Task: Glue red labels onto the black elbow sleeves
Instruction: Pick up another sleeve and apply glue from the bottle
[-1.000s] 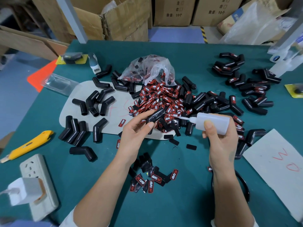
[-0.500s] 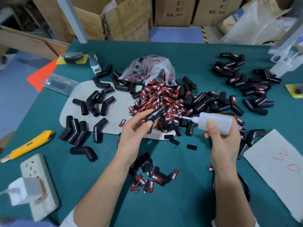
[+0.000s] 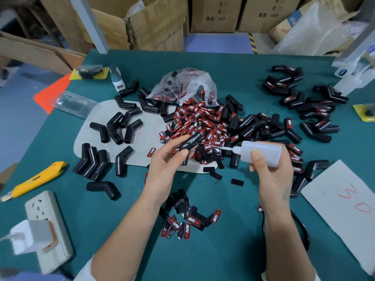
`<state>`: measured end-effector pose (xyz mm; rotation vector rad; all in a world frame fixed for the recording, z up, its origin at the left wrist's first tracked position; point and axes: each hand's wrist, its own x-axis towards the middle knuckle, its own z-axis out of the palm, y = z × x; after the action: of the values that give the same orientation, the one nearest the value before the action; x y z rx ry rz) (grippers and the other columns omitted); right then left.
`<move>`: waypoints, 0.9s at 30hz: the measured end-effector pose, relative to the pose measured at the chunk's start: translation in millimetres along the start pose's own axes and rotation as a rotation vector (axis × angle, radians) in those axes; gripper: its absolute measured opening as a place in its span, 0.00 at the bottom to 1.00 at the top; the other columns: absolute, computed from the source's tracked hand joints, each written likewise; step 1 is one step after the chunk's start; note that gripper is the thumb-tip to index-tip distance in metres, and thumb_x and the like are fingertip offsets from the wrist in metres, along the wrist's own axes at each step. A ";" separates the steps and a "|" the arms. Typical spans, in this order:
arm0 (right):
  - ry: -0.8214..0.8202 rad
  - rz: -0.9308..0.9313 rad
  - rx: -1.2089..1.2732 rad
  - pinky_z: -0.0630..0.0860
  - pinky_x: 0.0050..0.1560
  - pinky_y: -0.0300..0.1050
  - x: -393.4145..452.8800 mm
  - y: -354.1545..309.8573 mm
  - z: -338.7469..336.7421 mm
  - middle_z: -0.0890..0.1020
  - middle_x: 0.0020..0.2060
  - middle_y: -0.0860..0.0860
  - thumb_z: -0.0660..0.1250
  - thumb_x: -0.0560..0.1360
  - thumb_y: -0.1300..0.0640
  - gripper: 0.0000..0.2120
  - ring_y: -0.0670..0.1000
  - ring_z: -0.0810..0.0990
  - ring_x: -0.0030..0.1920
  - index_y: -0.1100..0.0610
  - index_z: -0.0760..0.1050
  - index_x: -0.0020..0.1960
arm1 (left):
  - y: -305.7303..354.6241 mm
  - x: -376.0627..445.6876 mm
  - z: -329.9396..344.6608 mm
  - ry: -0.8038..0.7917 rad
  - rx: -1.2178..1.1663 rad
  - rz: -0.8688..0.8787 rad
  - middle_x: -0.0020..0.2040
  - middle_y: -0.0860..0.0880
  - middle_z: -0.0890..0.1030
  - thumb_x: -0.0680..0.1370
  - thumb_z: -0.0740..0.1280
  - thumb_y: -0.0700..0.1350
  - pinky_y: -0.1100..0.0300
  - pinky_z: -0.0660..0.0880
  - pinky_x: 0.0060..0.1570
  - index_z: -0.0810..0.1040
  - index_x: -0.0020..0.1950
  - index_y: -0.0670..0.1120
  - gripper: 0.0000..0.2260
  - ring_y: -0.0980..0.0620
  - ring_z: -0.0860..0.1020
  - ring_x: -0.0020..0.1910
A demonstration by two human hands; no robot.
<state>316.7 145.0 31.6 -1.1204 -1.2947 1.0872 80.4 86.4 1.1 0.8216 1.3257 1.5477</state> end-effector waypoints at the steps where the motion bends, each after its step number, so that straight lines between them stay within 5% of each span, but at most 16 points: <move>1: 0.002 0.003 0.004 0.78 0.43 0.39 -0.1 -0.3 0.1 0.84 0.49 0.46 0.73 0.76 0.35 0.16 0.49 0.79 0.39 0.45 0.78 0.56 | -0.2 0.2 -0.1 0.000 0.003 -0.002 0.65 0.46 0.84 0.78 0.74 0.49 0.40 0.72 0.72 0.84 0.67 0.54 0.17 0.39 0.81 0.65; 27: -0.018 0.001 -0.002 0.78 0.43 0.38 -0.9 -0.6 1.0 0.84 0.49 0.45 0.73 0.77 0.39 0.13 0.47 0.79 0.40 0.45 0.78 0.56 | 4.6 -1.8 3.3 -0.009 -0.018 0.011 0.64 0.47 0.85 0.77 0.75 0.51 0.48 0.76 0.68 0.84 0.66 0.57 0.17 0.43 0.83 0.63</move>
<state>315.7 144.1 32.1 -1.1154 -1.3101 1.0995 83.2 86.0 6.3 0.8253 1.3002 1.5610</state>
